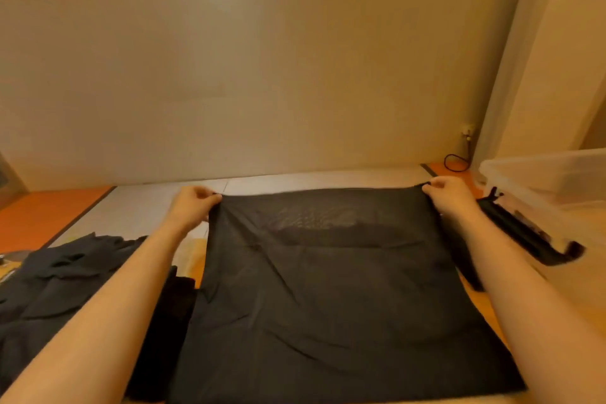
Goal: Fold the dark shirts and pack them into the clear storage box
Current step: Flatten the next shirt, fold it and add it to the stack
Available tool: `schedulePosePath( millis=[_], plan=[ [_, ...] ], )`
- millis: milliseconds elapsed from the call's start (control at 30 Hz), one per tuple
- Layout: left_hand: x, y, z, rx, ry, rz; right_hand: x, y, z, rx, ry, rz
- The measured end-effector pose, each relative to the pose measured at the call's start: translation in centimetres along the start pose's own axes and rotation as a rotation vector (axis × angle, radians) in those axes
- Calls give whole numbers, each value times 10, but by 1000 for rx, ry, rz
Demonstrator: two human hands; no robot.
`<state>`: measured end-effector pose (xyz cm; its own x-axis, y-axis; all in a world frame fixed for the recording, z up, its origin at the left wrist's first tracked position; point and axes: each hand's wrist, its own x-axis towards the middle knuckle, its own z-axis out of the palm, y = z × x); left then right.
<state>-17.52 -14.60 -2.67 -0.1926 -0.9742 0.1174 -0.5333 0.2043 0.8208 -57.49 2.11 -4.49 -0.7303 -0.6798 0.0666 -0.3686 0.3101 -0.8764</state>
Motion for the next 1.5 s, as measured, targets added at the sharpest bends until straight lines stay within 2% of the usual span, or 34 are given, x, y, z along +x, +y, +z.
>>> schedulePosePath(
  millis=[67, 133, 300, 400, 467, 633, 767, 933, 1133, 1233, 1500],
  plan=[
    [22, -29, 23, 200, -54, -63, 15, 18, 31, -247, -14, 9],
    [32, -50, 39, 347, -62, -60, 23, 32, 50, -380, -12, 5],
    [35, -57, 51, 377, -8, -43, 21, 39, 59, -458, 29, -73],
    [13, -40, 50, 440, -23, 44, -5, 25, 53, -522, 31, -224],
    [-19, -24, 47, 448, -69, 154, -34, 11, 47, -562, -27, -318],
    [-143, -9, 37, 411, -275, 406, -138, 7, 25, -613, -294, -494],
    [-232, -35, 21, 480, -403, 428, -210, 32, 0, -683, -432, -477],
    [-277, -76, 6, 624, -486, 466, -257, 72, -24, -798, -548, -484],
    [-314, -85, -3, 650, -403, 529, -294, 88, -47, -885, -555, -563],
    [-332, -96, -7, 692, -268, 662, -315, 96, -59, -927, -546, -578],
    [-348, -131, -11, 646, -6, 1032, -330, 131, -67, -923, -258, -884]
  ],
)
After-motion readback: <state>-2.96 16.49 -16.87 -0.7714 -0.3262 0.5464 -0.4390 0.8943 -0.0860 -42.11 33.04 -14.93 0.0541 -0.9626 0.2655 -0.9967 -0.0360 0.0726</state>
